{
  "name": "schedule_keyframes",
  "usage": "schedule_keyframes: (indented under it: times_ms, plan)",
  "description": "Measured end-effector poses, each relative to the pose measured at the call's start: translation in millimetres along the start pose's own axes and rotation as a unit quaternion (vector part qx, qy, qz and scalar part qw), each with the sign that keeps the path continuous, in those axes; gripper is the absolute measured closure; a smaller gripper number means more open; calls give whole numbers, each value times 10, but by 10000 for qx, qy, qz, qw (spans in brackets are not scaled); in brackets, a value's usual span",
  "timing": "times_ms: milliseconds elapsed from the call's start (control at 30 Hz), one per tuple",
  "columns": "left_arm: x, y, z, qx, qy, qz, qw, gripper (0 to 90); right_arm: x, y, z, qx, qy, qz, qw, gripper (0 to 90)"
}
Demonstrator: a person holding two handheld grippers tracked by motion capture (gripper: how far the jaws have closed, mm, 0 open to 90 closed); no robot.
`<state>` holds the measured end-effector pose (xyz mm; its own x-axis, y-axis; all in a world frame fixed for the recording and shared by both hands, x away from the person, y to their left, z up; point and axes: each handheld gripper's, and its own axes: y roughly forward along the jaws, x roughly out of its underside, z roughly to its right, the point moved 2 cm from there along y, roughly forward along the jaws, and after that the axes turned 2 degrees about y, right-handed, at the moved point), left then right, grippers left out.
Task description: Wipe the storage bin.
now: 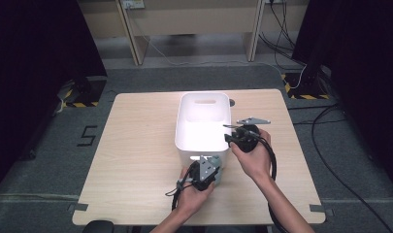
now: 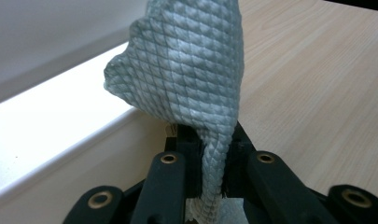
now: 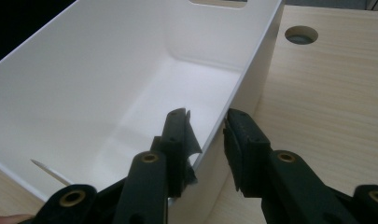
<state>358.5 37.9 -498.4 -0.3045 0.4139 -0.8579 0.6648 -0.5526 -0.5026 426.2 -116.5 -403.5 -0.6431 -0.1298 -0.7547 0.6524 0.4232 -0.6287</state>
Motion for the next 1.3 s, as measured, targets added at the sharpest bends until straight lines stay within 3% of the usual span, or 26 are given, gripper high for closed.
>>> schedule_keyframes:
  times_ms: [667,1300]
  plan:
    - [-151,-85,1,93,-98,187,9997,811,1,-2,2,-6,7,-6,10000,699]
    - [-337,-214,-10,96,-8,387,9992,811,0,-1,3,-11,6,-5,10000,698]
